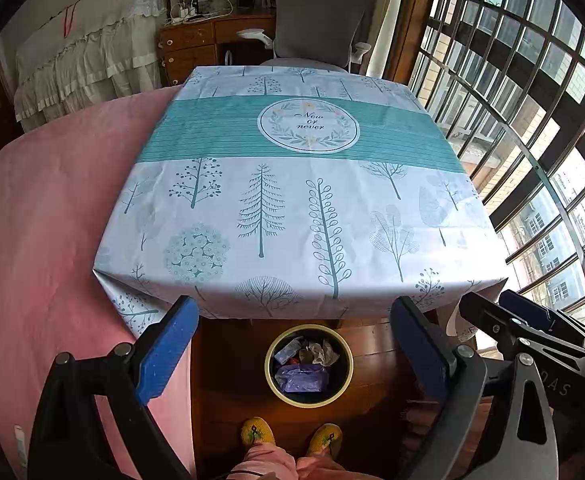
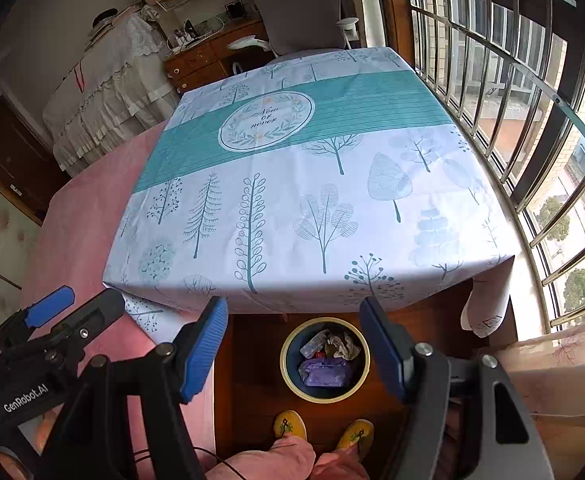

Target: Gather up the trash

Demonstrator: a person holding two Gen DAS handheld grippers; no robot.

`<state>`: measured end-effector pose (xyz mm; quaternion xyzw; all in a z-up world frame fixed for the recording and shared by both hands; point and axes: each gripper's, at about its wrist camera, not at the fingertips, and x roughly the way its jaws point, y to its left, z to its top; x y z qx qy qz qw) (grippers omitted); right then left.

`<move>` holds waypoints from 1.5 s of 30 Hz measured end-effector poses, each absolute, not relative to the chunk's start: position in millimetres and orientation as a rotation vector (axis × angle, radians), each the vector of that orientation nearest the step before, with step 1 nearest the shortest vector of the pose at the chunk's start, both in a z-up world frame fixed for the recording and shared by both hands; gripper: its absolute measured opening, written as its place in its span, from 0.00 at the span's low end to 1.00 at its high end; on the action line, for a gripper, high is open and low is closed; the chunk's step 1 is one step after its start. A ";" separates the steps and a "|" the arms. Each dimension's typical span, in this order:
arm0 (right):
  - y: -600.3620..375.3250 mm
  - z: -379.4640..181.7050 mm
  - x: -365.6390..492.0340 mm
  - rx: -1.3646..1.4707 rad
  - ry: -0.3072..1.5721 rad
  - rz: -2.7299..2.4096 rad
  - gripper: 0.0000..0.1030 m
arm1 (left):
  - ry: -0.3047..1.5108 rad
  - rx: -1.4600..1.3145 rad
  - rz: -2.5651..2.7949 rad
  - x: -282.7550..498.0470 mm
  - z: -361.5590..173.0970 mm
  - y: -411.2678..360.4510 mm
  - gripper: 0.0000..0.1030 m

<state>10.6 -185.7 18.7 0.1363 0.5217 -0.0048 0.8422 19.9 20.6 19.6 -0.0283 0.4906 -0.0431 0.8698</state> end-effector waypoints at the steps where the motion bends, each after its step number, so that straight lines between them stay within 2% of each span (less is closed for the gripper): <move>1: -184.1 23.4 10.8 0.283 1.096 -0.009 0.67 | 1.022 -0.060 -0.085 19.7 22.4 20.8 0.93; 11: -175.9 46.3 8.4 0.233 1.038 -0.022 0.67 | 0.978 -0.044 -0.059 15.2 37.9 22.3 0.93; 45: -174.3 46.9 11.9 0.218 1.033 -0.036 0.67 | 0.974 -0.025 -0.061 18.0 40.7 14.5 0.93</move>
